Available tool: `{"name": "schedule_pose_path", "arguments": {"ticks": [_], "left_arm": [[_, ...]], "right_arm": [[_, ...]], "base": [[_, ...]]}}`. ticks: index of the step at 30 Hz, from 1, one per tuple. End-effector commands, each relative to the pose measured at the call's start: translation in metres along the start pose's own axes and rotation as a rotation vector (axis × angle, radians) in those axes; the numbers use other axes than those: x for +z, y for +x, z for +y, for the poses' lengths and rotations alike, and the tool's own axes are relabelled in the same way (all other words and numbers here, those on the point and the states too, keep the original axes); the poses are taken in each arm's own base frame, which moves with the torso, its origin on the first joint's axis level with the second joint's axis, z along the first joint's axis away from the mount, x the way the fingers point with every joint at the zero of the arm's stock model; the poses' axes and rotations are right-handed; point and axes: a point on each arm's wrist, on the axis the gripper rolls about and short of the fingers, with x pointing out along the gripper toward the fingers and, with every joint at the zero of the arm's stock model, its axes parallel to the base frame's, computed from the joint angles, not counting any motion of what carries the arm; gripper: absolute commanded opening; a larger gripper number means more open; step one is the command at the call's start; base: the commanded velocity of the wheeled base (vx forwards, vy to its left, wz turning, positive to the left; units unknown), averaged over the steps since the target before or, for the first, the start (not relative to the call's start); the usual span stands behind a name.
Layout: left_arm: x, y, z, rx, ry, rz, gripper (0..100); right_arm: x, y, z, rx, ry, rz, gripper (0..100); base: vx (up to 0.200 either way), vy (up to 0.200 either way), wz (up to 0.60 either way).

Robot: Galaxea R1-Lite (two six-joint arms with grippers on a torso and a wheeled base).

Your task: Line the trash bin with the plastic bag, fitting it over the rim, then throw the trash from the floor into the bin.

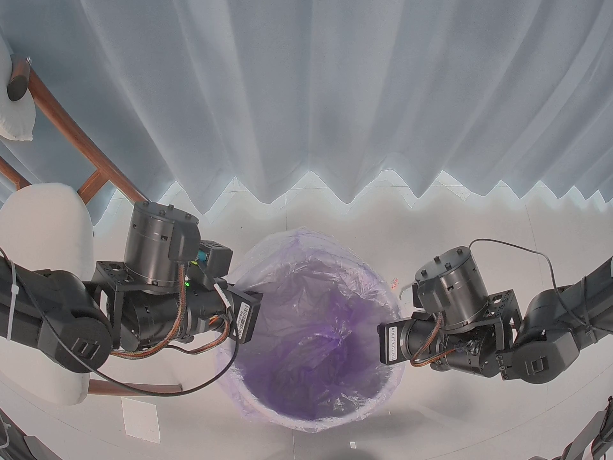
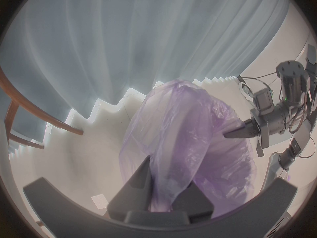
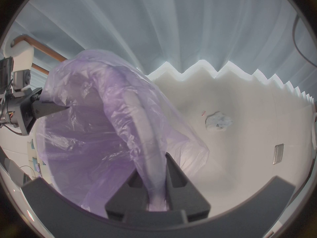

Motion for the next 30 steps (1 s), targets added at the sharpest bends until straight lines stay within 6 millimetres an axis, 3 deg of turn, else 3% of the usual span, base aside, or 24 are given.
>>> {"name": "schedule_pose_path", "arguments": {"ticks": [1, 7, 8, 13, 17, 25, 30], "left_arm": [[0.000, -0.001, -0.003, -0.003, 0.003, -0.005, 0], [-0.010, -0.001, -0.008, -0.014, 0.008, 0.028, 0], [-0.010, -0.002, -0.008, -0.015, 0.008, 0.026, 100], [0.000, -0.014, -0.007, -0.020, -0.051, -0.028, 100], [0.024, -0.040, -0.003, -0.029, -0.188, -0.146, 100], [-0.006, -0.051, 0.027, 0.055, -0.275, -0.082, 100], [-0.004, -0.061, 0.047, 0.053, -0.320, -0.119, 100]], "right_arm": [[-0.001, 0.001, 0.000, -0.002, -0.007, 0.007, 0], [-0.001, 0.001, 0.000, -0.003, -0.006, 0.006, 0], [-0.001, 0.001, 0.000, -0.003, -0.004, 0.006, 0], [0.001, -0.002, -0.006, 0.010, 0.024, 0.004, 0], [0.002, -0.010, -0.017, 0.073, 0.066, -0.019, 0], [-0.009, -0.018, -0.035, 0.202, 0.092, -0.073, 0], [-0.011, -0.030, -0.037, 0.342, 0.100, -0.116, 0]], "base": [[0.000, 0.000, 0.00], [0.000, 0.000, 0.00], [0.000, 0.000, 0.00], [0.000, 0.000, 0.00], [0.000, 0.000, 0.00], [0.000, 0.000, 0.00], [0.000, 0.000, 0.00]]}}
